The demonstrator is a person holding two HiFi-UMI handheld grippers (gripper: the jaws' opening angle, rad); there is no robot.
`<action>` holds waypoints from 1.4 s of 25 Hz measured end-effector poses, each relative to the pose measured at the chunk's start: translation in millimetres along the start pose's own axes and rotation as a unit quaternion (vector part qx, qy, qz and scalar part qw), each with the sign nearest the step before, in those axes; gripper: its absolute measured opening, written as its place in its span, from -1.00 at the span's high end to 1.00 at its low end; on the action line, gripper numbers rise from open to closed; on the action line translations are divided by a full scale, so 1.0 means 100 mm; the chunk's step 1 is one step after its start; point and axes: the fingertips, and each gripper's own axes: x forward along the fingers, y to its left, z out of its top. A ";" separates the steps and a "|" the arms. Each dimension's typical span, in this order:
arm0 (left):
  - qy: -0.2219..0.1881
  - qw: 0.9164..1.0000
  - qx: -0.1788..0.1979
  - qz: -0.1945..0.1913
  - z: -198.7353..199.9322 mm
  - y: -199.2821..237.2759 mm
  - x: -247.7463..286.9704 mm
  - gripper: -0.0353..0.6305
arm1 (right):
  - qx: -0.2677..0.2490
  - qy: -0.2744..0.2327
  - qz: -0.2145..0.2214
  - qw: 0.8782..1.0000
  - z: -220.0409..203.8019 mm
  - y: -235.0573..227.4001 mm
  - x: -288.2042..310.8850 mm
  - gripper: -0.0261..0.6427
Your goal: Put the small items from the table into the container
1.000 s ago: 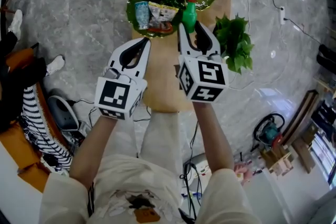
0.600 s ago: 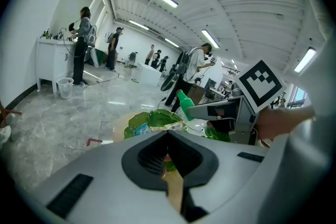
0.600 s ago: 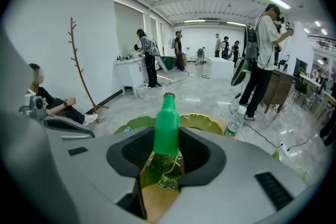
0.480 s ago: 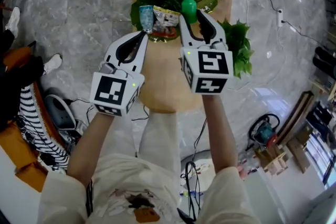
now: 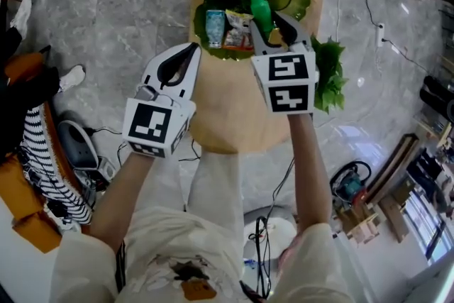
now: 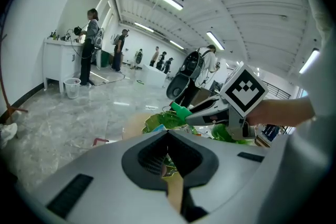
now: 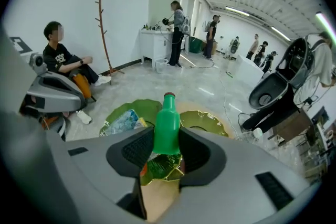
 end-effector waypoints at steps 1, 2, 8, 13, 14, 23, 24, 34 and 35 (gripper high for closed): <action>-0.001 1.000 -0.001 0.001 0.00 0.01 -0.02 0.87 | -0.008 0.006 0.000 1.000 -0.02 0.01 0.01 0.46; -0.001 1.000 -0.002 0.002 0.00 0.02 -0.03 0.87 | -0.013 0.010 0.001 1.000 -0.03 0.02 0.02 0.46; -0.003 1.000 -0.007 0.011 0.00 0.06 -0.12 0.87 | -0.035 0.016 -0.003 0.999 -0.02 0.05 -0.01 0.46; -0.005 1.000 -0.009 0.014 0.00 0.05 -0.16 0.87 | -0.028 0.008 -0.016 0.999 0.04 0.02 -0.06 0.46; -0.006 1.000 -0.008 0.015 0.01 0.05 -0.17 0.87 | -0.025 0.005 -0.020 0.999 0.05 0.01 -0.07 0.46; -0.023 0.999 -0.019 0.030 0.10 0.00 -0.31 0.87 | 0.011 -0.032 -0.024 0.999 0.14 0.07 -0.31 0.47; -0.024 0.999 -0.021 0.032 0.11 -0.01 -0.34 0.87 | 0.010 -0.038 -0.023 0.999 0.17 0.09 -0.34 0.47; -0.043 0.997 -0.032 0.050 0.28 -0.10 -0.65 0.87 | 0.014 -0.051 -0.028 0.998 0.16 0.36 -0.67 0.89; -0.043 0.997 -0.031 0.051 0.30 -0.13 -0.70 0.87 | 0.025 -0.054 -0.024 0.998 0.16 0.39 -0.72 0.90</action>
